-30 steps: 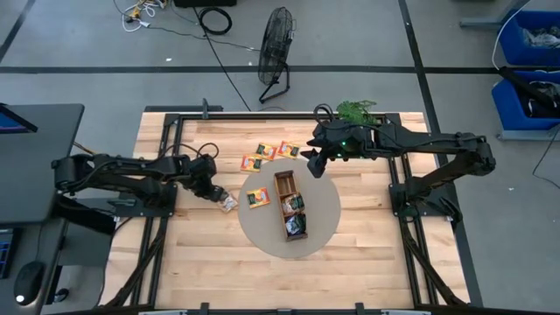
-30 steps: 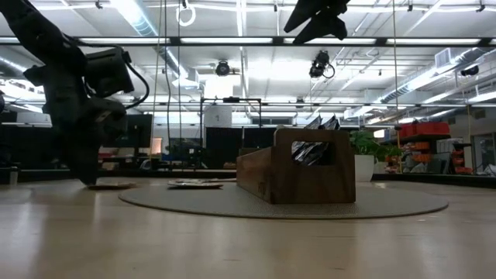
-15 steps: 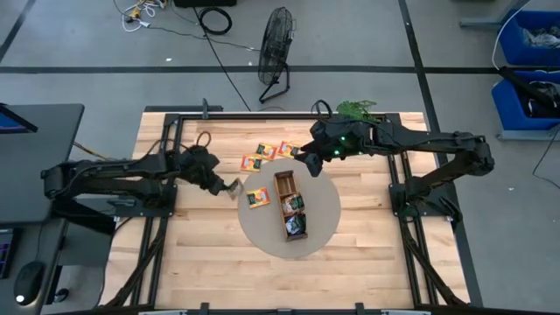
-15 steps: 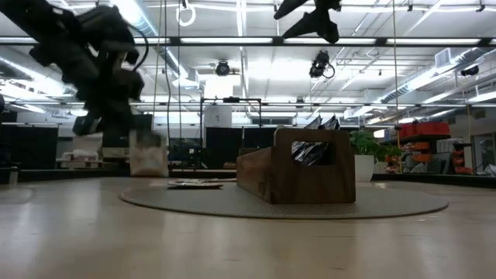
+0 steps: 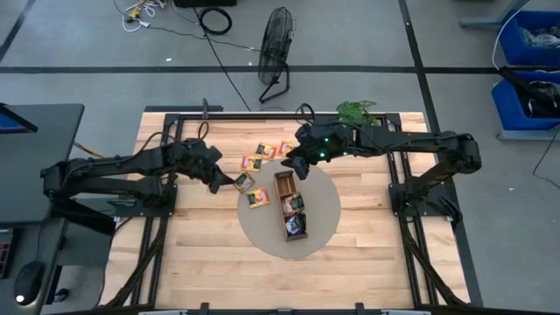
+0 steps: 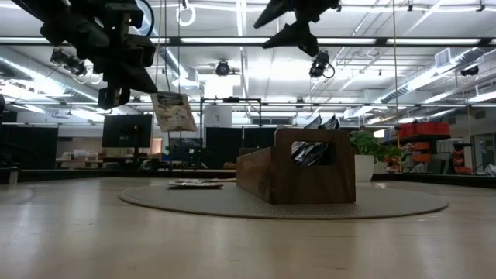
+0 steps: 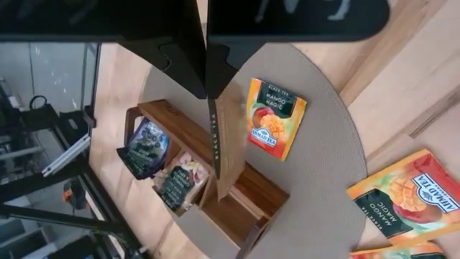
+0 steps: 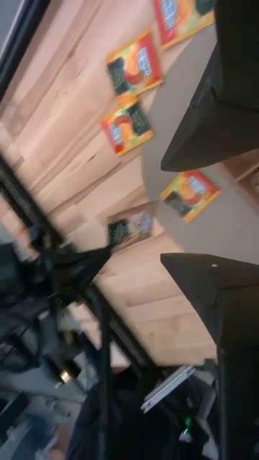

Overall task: Pick & Place Tea
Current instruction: Put the brown tea bag into the middle section of the wooden organizer

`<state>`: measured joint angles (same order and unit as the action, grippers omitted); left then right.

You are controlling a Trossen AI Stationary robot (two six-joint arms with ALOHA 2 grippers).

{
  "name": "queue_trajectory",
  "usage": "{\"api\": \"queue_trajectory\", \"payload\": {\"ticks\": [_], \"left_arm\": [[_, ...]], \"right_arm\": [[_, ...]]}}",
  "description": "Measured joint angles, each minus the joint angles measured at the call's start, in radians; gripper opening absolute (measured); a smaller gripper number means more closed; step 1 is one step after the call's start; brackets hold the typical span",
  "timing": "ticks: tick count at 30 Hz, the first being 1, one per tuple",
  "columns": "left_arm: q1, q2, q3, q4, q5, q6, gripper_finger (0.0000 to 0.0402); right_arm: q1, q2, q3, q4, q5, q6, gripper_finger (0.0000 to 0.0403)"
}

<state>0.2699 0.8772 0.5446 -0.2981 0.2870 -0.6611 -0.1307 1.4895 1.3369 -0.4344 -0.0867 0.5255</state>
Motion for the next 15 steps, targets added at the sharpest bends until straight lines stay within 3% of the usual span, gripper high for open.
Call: {"api": "queue_trajectory", "payload": {"ticks": [15], "left_arm": [[-0.028, 0.0, 0.0, 0.091, -0.039, 0.004, 0.0]], "right_arm": [[-0.019, -0.001, 0.0, -0.077, 0.007, 0.089, 0.0204]]}}
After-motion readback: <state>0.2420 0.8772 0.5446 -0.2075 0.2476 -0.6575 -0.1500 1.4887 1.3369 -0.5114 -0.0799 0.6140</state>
